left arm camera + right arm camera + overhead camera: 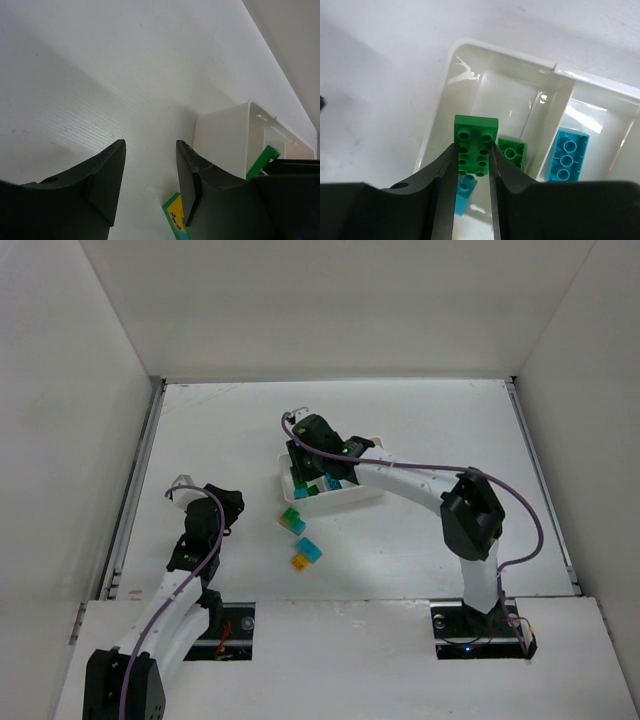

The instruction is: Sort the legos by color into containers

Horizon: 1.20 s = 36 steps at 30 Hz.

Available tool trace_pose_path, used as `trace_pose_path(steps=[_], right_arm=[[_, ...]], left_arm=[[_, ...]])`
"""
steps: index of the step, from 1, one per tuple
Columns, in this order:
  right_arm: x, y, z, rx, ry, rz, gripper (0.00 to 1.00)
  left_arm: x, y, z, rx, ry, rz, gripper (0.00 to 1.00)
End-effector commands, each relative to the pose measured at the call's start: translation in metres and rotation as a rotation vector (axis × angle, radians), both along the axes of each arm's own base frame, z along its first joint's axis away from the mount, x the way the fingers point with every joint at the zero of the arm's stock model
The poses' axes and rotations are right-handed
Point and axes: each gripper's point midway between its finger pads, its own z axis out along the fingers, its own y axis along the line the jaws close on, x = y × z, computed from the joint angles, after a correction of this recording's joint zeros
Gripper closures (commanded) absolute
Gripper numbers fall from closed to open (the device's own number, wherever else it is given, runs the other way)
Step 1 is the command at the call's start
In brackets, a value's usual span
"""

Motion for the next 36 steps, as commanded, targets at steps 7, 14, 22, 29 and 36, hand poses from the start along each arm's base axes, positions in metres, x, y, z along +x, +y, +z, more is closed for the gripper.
trace_pose_path(steps=[7, 14, 22, 29, 36], right_arm=[[0.007, -0.008, 0.037, 0.109, -0.057, -0.042, 0.68], [0.016, -0.004, 0.021, 0.102, -0.055, -0.059, 0.64], [0.013, -0.007, 0.013, 0.035, -0.070, -0.028, 0.39], [-0.018, -0.011, -0.031, -0.075, 0.103, 0.075, 0.47], [-0.034, 0.000, -0.052, -0.090, 0.202, 0.157, 0.40]], left_arm=[[0.004, -0.003, 0.010, -0.015, -0.046, -0.005, 0.58], [0.006, -0.006, 0.007, -0.014, -0.042, -0.014, 0.58], [0.006, -0.007, 0.008, -0.011, -0.043, -0.021, 0.58], [0.007, -0.009, 0.011, -0.015, -0.052, -0.027, 0.58], [0.009, -0.019, 0.014, -0.021, -0.054, -0.064, 0.58]])
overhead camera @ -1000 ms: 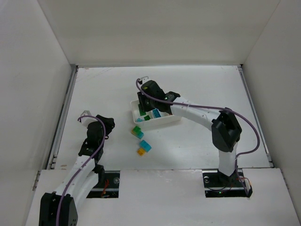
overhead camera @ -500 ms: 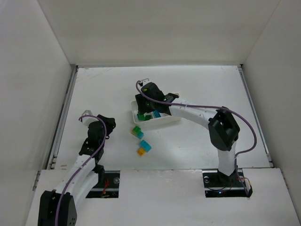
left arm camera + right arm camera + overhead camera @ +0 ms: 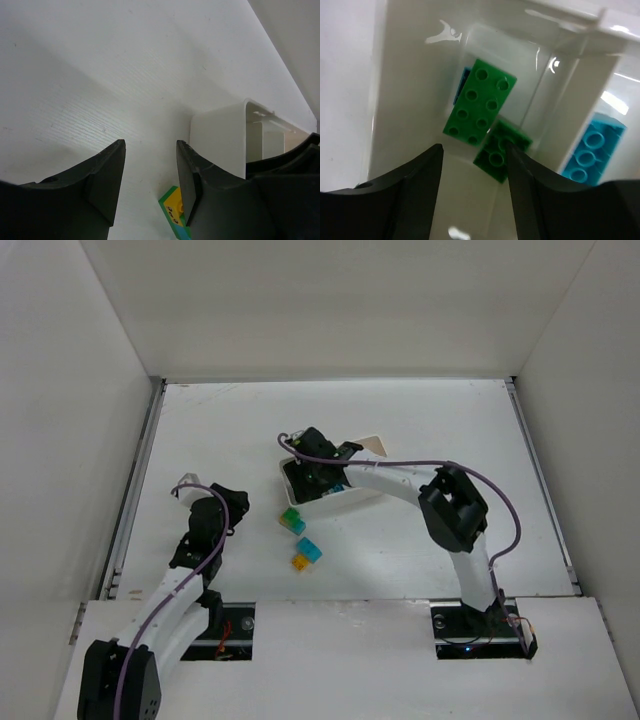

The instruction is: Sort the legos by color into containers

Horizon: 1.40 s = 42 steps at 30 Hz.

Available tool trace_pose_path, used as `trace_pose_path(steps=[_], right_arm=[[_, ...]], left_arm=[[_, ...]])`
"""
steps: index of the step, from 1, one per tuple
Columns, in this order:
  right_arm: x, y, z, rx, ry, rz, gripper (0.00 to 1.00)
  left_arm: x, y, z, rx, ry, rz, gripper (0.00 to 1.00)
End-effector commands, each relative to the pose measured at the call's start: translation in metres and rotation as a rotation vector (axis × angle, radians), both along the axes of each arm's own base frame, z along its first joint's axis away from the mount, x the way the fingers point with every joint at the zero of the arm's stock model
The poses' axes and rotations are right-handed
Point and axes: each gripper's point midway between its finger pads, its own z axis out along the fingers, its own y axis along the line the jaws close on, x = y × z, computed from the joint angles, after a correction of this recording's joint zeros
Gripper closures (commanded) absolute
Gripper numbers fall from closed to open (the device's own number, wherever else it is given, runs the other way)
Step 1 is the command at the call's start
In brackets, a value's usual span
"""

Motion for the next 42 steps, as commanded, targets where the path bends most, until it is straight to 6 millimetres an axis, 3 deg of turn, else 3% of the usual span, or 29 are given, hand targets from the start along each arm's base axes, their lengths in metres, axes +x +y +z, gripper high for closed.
trace_pose_path(steps=[1, 6, 11, 15, 23, 28, 36, 42], right_arm=[[-0.011, 0.015, 0.006, 0.028, 0.049, 0.068, 0.39], [-0.011, 0.022, -0.009, 0.029, 0.087, 0.076, 0.36], [-0.006, 0.019, -0.019, -0.006, 0.087, 0.058, 0.59], [0.005, 0.018, 0.001, 0.029, 0.034, 0.013, 0.69], [0.016, 0.011, 0.069, 0.179, -0.053, -0.029, 0.67], [0.018, 0.001, 0.084, 0.246, -0.055, -0.047, 0.67], [0.022, -0.005, 0.089, 0.271, -0.069, -0.066, 0.65], [0.013, 0.003, 0.046, 0.153, -0.015, -0.015, 0.43]], left_arm=[[0.008, -0.008, 0.017, -0.021, -0.062, -0.023, 0.58], [0.007, -0.009, 0.018, -0.020, -0.067, -0.027, 0.58], [0.007, -0.011, 0.019, -0.027, -0.069, -0.036, 0.58], [0.007, -0.010, 0.019, -0.027, -0.069, -0.035, 0.58], [0.007, -0.009, 0.018, -0.026, -0.065, -0.030, 0.58], [0.007, -0.009, 0.017, -0.025, -0.062, -0.029, 0.58], [0.007, -0.011, 0.016, -0.024, -0.060, -0.035, 0.57], [0.008, -0.015, 0.014, -0.022, -0.048, -0.050, 0.57]])
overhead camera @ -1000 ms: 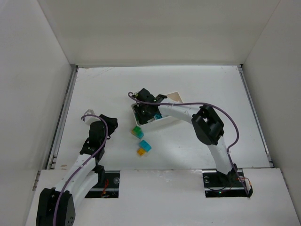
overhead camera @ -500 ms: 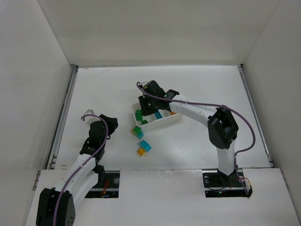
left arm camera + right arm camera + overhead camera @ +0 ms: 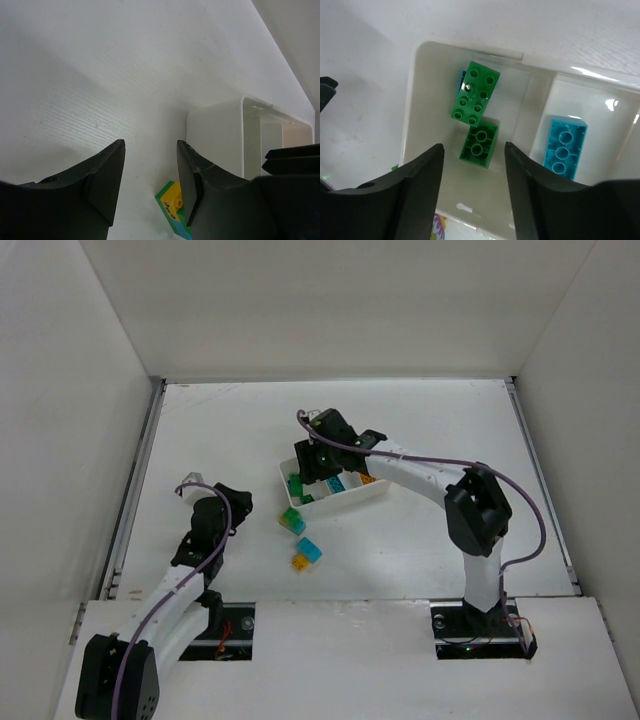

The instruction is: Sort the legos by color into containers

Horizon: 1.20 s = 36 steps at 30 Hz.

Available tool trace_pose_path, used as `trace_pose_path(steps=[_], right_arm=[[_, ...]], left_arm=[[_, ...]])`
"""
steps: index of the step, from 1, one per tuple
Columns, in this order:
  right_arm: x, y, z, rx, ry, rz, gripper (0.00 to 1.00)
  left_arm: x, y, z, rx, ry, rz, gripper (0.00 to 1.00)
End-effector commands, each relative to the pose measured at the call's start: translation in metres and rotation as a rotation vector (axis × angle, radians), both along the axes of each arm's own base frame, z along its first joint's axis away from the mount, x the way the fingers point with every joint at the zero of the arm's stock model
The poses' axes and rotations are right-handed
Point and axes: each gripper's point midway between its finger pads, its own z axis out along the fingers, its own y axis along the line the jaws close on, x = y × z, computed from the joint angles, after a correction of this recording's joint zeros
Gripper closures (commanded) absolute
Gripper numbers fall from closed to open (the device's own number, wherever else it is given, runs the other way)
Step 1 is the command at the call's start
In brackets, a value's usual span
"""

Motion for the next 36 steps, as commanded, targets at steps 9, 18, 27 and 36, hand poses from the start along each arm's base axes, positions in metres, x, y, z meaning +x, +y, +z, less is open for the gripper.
trace_pose_path(steps=[9, 18, 27, 36], right_arm=[[-0.018, 0.024, -0.054, -0.112, 0.073, 0.087, 0.31], [-0.013, 0.023, -0.080, -0.163, 0.091, 0.067, 0.62], [0.000, 0.030, -0.037, -0.089, 0.003, 0.028, 0.77], [0.001, 0.024, -0.005, -0.053, -0.053, 0.003, 0.76]], left_arm=[[0.008, -0.013, 0.018, -0.015, -0.058, -0.037, 0.56], [0.008, -0.013, 0.019, -0.012, -0.058, -0.039, 0.56], [0.009, -0.011, 0.020, -0.009, -0.066, -0.032, 0.56], [0.009, -0.011, 0.020, -0.007, -0.064, -0.031, 0.56]])
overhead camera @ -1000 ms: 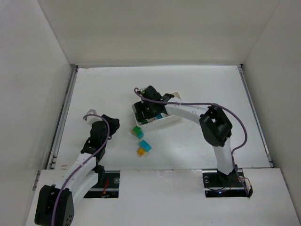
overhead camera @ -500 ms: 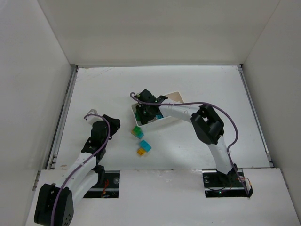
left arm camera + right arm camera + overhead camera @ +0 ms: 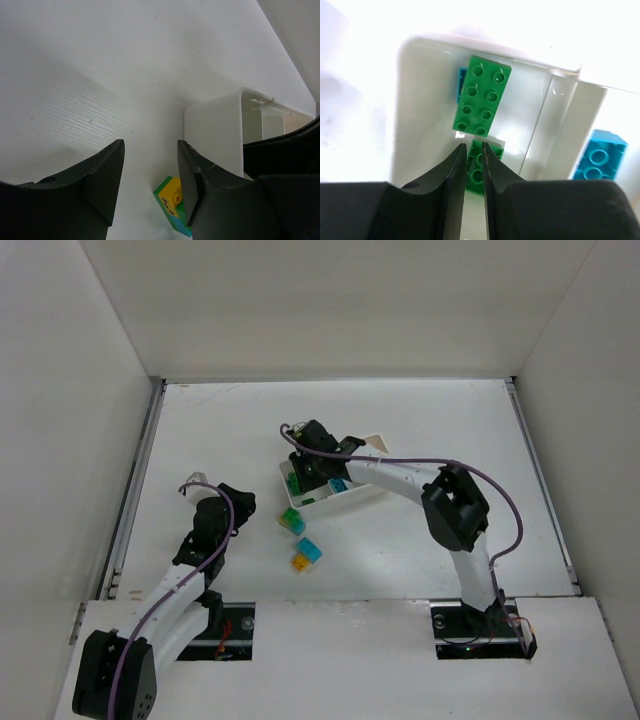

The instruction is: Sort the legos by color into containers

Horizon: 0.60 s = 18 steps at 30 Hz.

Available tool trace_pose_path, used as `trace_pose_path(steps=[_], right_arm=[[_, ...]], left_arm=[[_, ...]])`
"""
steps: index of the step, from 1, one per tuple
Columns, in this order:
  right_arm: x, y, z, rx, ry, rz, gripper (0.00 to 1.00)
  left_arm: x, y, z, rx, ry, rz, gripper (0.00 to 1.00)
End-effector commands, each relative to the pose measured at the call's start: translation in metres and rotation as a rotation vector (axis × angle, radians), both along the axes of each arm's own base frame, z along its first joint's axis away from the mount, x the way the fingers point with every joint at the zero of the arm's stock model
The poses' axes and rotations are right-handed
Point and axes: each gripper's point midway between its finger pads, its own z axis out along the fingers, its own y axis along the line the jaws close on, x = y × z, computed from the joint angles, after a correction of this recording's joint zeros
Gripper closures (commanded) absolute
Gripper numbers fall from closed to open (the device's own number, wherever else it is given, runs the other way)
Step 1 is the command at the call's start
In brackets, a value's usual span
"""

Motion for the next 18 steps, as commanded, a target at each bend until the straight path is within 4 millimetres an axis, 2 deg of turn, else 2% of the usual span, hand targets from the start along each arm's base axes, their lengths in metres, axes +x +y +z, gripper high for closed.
trace_pose_path(steps=[1, 11, 18], right_arm=[[0.008, 0.005, 0.044, 0.078, -0.089, -0.024, 0.76], [0.004, 0.000, 0.058, 0.111, -0.109, -0.036, 0.75], [0.003, -0.004, 0.079, 0.162, -0.142, -0.047, 0.75]], left_arm=[[0.011, -0.002, 0.023, -0.011, -0.074, 0.001, 0.56], [0.010, 0.000, 0.023, -0.013, -0.077, 0.006, 0.56], [0.009, 0.000, 0.022, -0.014, -0.078, 0.003, 0.56]])
